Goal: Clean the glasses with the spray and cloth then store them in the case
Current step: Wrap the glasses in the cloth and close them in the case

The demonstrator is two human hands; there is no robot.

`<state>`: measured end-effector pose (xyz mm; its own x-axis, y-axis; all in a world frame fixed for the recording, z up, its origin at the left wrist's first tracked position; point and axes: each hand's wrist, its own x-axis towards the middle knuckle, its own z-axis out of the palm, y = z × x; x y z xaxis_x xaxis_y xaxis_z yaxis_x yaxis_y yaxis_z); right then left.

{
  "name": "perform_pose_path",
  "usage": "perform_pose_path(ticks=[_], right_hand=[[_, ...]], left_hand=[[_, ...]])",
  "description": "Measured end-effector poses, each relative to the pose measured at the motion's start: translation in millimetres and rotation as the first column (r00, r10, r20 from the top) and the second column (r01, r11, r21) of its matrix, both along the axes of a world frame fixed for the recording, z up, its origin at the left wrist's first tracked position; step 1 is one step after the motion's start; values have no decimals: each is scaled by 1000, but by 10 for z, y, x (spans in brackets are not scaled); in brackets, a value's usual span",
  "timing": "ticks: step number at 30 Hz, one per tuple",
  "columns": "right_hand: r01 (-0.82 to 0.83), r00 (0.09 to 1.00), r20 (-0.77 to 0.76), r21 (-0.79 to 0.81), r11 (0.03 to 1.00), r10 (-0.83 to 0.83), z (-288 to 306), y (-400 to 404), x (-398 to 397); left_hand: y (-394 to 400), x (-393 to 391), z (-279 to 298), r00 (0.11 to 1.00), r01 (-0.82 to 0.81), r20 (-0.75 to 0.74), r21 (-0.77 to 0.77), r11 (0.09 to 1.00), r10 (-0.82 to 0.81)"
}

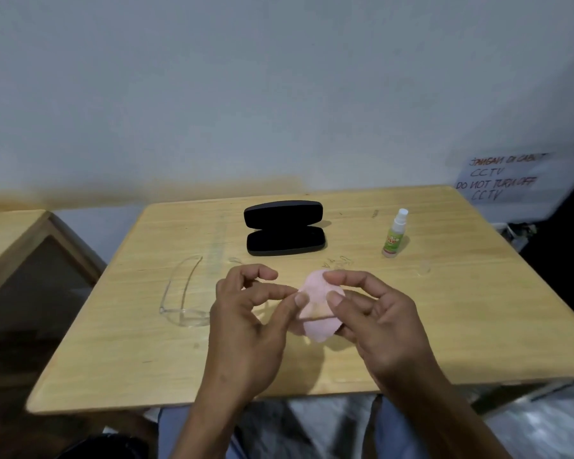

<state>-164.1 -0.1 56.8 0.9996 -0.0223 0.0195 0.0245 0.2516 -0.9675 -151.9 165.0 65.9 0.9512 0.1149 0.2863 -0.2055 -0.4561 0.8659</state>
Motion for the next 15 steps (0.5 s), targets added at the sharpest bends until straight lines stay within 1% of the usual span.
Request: perform_pose_path(ticks=[3, 6, 7, 9, 11, 13, 15], right_hand=[[2, 996, 85, -83, 997, 5, -28, -2, 0], [-61, 995, 78, -107, 992, 69, -86, 22, 8], [-47, 993, 96, -142, 989, 61, -106, 36, 16], [60, 979, 202, -280, 958, -3, -158, 44, 40], [137, 959, 280, -366, 921, -32, -170, 33, 67], [151, 963, 264, -375, 915, -51, -133, 4, 98], [122, 969, 245, -320, 940, -42, -80, -14, 127]], left_hand=[[-33, 11, 40, 998, -35, -48, -99, 994, 31], [-48, 33, 60, 996, -74, -62, -139, 988, 66], [-47, 44, 63, 995, -84, -58, -138, 987, 77], [-34, 64, 61, 994, -98, -58, -153, 983, 90], [-12, 80, 72, 993, -105, -69, -177, 979, 94], [-4, 86, 99, 993, -95, -95, -214, 972, 76], [-16, 88, 128, 992, -79, -117, -286, 955, 47]])
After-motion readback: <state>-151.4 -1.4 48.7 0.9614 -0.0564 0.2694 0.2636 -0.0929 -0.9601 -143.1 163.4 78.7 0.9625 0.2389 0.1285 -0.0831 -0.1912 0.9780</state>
